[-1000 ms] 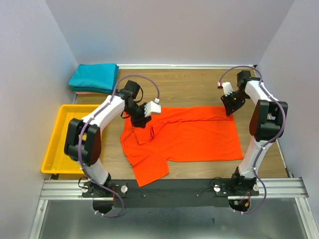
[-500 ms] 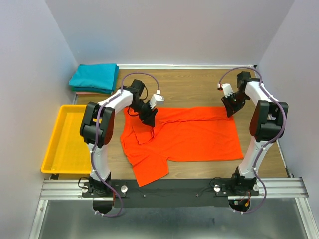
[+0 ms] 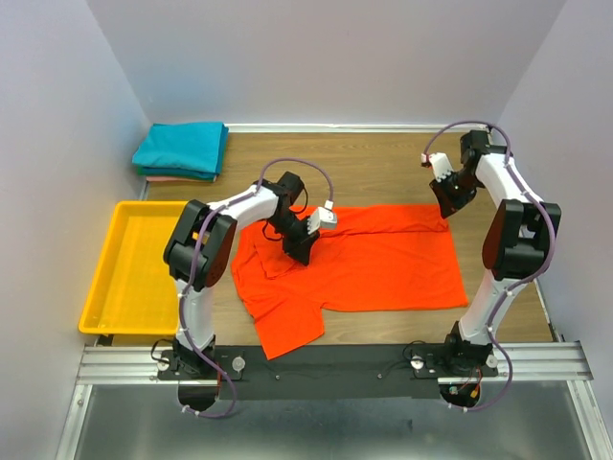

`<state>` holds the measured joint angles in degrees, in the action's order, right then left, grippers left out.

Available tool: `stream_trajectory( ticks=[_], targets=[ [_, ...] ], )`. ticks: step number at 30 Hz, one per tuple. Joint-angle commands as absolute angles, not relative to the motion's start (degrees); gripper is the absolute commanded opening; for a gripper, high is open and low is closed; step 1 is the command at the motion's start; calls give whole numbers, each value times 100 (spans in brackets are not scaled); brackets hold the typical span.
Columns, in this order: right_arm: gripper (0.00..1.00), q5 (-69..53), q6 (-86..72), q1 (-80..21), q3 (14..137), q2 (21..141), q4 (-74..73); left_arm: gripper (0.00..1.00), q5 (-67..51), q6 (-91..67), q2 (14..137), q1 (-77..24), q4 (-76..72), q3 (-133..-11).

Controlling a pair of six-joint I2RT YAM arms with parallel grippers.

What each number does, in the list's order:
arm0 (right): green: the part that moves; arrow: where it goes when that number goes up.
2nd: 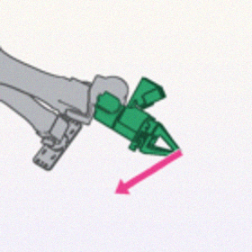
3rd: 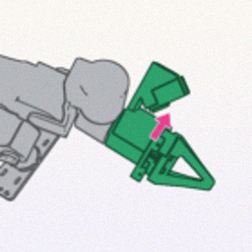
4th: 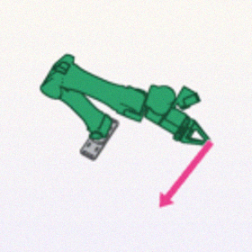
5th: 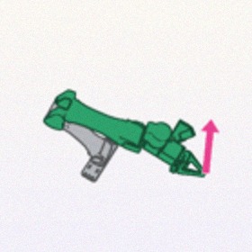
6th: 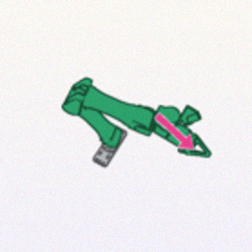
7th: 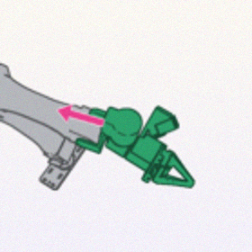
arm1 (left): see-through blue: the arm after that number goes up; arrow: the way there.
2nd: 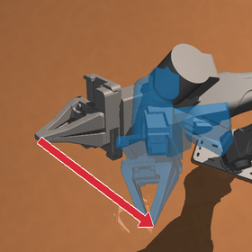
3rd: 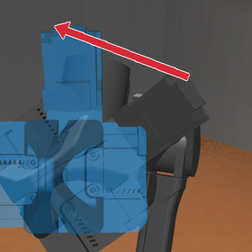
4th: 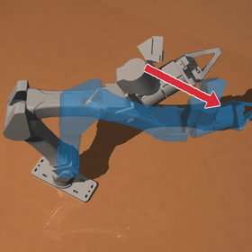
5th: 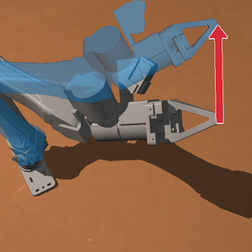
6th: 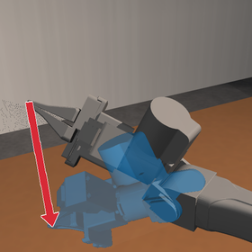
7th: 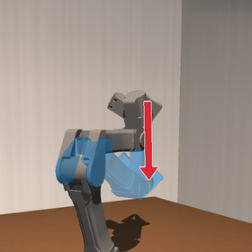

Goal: Fold and stack the t-shirts
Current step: Fold the tshirt

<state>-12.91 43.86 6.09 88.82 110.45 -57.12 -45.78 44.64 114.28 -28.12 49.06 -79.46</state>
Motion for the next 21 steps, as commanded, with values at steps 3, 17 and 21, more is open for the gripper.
stream_trajectory(
  ticks=[3,17,21],
  targets=[
    [34,-1669,4096,642,9544,11346,-5862,27,-3885,4904,10916,-3216,4966,-7655],
    [38,-1635,4051,633,9362,12006,-5730,46,-4034,3465,11012,-3067,3983,-8735],
    [36,-1529,4385,633,8817,11393,-5739,46,-3903,2945,11232,-2980,3648,-9043]
  ],
)
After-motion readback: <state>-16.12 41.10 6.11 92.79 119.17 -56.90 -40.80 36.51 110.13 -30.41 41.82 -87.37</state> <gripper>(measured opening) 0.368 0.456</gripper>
